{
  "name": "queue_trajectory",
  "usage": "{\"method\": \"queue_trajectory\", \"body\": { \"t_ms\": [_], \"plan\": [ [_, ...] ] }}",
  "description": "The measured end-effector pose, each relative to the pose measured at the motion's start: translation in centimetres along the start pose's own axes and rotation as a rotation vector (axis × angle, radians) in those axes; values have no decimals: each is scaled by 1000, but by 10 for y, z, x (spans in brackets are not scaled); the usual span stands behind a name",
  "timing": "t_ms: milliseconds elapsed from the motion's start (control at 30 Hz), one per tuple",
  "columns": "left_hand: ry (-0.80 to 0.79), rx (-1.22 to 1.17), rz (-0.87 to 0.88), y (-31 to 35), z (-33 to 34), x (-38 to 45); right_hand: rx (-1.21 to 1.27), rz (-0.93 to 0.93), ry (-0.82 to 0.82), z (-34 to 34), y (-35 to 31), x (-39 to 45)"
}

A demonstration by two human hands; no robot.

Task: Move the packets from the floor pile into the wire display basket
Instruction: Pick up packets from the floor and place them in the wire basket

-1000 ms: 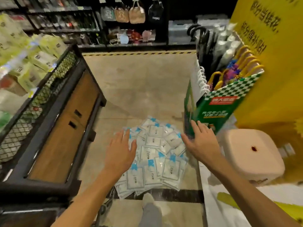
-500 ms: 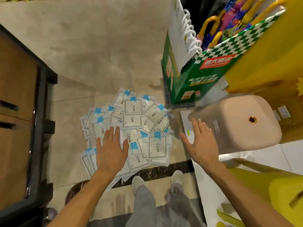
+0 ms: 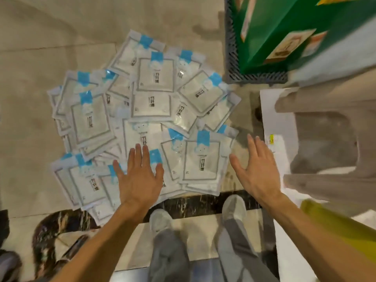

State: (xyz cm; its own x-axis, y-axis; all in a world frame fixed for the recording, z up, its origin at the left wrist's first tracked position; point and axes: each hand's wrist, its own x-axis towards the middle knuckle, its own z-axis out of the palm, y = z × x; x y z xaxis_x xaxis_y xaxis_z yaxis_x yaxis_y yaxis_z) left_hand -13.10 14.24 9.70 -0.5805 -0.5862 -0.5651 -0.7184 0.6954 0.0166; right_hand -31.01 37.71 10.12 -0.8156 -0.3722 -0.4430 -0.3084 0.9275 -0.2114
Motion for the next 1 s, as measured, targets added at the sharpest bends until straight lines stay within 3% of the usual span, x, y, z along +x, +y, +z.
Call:
{"method": "queue_trajectory", "body": {
  "t_ms": [300, 500, 767, 1000],
  "plan": [
    [55, 22, -4, -5, 174, 118, 78, 26, -52, 189, 43, 73],
    [247, -2, 39, -17, 245, 153, 154, 156, -140, 276, 48, 100],
    [275, -87, 98, -18, 252, 154, 520, 221, 2, 300, 54, 104],
    [344, -523, 88, -6, 223, 140, 704, 297, 114, 275, 51, 105]
  ]
}}
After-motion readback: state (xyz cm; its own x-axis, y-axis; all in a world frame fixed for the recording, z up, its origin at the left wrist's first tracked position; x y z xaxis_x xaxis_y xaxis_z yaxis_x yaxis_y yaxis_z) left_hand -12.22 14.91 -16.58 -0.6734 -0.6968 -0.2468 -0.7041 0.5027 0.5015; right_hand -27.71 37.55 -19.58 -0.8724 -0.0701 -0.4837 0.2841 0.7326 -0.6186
